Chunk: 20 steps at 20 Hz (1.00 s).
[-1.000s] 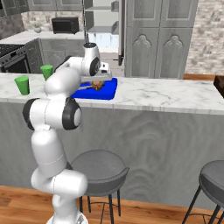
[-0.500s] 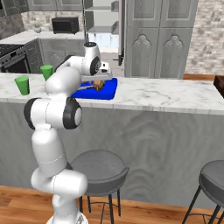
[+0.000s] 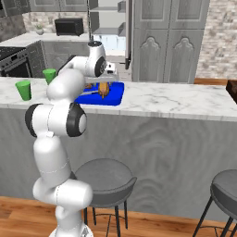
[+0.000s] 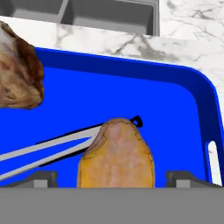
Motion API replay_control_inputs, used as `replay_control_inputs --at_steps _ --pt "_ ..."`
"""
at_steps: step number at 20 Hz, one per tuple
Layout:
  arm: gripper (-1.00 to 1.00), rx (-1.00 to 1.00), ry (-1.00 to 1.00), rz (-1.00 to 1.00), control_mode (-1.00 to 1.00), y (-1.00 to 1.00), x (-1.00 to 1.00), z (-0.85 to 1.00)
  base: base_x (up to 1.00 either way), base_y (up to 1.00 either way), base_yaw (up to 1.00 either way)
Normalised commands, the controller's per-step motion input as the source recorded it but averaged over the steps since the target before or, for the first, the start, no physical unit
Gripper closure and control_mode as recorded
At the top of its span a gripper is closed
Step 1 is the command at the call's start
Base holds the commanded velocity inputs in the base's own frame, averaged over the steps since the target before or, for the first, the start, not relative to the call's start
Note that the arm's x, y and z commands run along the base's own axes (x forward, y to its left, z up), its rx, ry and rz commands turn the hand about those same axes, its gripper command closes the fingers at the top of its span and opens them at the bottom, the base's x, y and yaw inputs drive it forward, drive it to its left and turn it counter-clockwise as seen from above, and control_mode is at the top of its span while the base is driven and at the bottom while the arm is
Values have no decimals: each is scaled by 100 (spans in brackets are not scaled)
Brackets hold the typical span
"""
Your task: Gather the lime and eggplant from the fridge and place them on a tray on the dining counter. Then gather the chicken drumsticks from the fridge and place them on the other tray.
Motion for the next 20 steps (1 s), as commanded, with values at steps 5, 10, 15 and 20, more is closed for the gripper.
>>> replay_control_inputs --at_steps 5,10,15,20 --pt "-100 0 0 0 -100 0 0 23 0 0 0" --pt "-100 0 0 0 -100 0 -24 17 0 0 0" --pt "-100 2 0 0 -100 -5 -66 0 0 0 0" --pt "-100 4 -2 -3 -100 -15 -97 0 0 0 0"
